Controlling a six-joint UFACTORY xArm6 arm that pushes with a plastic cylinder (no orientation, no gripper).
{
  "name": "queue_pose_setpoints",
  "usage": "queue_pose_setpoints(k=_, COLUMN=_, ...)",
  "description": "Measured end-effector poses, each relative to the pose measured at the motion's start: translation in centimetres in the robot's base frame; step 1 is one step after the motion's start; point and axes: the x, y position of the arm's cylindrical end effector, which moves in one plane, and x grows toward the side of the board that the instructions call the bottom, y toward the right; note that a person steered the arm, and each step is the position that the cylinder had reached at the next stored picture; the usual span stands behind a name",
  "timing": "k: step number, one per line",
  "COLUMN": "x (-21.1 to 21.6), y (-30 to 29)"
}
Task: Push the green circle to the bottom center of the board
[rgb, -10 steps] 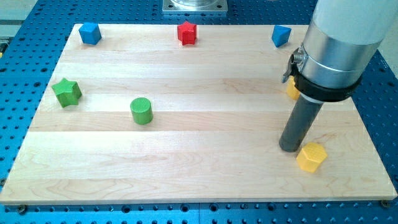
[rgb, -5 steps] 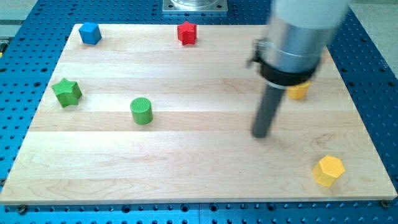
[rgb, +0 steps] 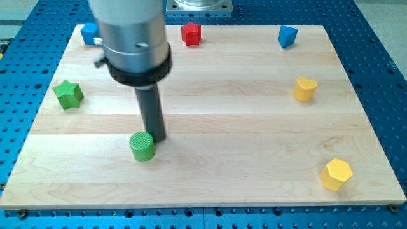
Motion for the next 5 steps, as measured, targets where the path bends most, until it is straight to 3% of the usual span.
queue_pose_setpoints(k=3, x=-1.0, y=-8.2)
queue_pose_setpoints(k=4, x=1.8, y=-10.6)
queue_pose_setpoints(k=5, x=3.3, y=-2.9)
